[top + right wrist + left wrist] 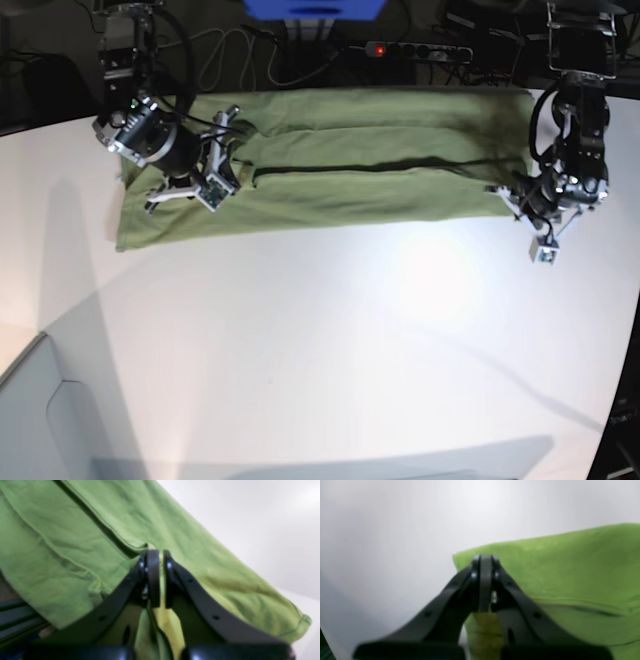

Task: Fold the T-shirt properly
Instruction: 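Release the left gripper and move it outward past the strip end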

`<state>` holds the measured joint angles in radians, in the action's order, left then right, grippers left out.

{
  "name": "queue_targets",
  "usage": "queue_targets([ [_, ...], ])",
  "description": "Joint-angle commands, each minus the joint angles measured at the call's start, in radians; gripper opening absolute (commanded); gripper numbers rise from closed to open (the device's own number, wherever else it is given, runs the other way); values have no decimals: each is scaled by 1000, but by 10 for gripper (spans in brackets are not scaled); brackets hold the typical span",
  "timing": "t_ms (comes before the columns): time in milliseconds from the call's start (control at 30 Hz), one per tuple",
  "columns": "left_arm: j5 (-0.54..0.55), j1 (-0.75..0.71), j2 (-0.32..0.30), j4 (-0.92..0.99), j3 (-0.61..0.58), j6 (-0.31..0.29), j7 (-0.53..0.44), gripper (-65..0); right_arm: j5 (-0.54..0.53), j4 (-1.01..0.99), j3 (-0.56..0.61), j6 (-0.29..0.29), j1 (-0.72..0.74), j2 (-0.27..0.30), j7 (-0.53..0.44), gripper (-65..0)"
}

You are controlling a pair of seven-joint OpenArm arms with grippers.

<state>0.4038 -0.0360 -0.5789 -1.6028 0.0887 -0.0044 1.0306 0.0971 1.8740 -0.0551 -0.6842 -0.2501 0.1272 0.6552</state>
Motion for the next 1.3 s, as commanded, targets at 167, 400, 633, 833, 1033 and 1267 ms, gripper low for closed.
queue_targets([
  [167,-1,2,-19,-15,-43,4,7,-650,-15,17,-1,-14,5,2,-21,-648],
  [400,1,-91,-29,-93,-59,4,9,-650,-15,17,-1,-14,5,5,-21,-648],
  [633,10,-149,-80,-282,-28,2,9,-650,-15,17,-1,-14,13,2,-21,-648],
  [833,5,-137,-74,-287,-4,2,9,-650,-15,17,-1,-14,13,1,-21,-647],
  [1033,2,-54,-33,-167,-28,2,1,-650,-15,17,-1,-14,5,1,-21,-647],
  [1267,7,-91,-31,-153,35,2,-2,-650,-15,17,-2,-14,1,2,-21,-647],
])
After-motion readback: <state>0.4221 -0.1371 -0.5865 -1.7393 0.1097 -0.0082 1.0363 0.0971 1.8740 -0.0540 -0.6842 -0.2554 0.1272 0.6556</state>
